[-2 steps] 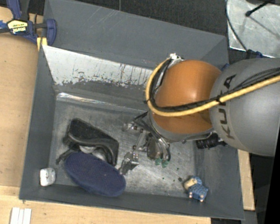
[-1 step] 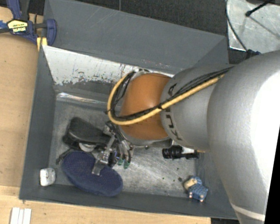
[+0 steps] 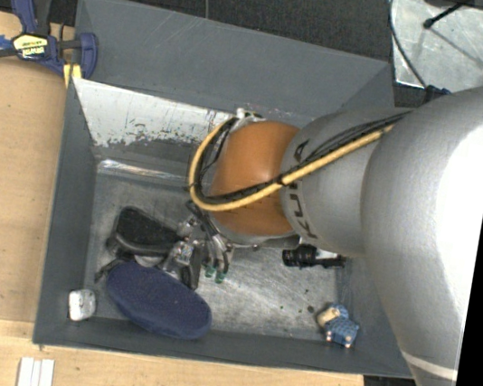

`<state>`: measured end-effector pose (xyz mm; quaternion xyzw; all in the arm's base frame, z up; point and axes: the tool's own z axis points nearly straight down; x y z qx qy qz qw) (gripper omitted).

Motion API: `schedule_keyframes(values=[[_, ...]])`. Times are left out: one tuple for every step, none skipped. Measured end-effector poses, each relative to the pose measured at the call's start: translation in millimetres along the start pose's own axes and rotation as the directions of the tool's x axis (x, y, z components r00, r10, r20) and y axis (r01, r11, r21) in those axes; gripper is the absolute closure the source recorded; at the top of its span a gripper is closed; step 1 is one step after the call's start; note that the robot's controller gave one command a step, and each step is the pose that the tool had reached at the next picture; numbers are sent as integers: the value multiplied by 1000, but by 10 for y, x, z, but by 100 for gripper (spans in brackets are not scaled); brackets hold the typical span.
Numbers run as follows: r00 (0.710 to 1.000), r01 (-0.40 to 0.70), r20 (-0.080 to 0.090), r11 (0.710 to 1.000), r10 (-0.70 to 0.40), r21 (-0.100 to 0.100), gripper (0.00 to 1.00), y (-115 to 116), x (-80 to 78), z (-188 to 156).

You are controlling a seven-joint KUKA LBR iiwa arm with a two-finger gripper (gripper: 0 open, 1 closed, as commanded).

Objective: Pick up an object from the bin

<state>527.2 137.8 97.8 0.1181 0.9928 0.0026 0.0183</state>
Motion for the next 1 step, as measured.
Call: schedule_keyframes(values=[[997, 68, -32, 998, -68, 6, 100, 199, 9, -1270]])
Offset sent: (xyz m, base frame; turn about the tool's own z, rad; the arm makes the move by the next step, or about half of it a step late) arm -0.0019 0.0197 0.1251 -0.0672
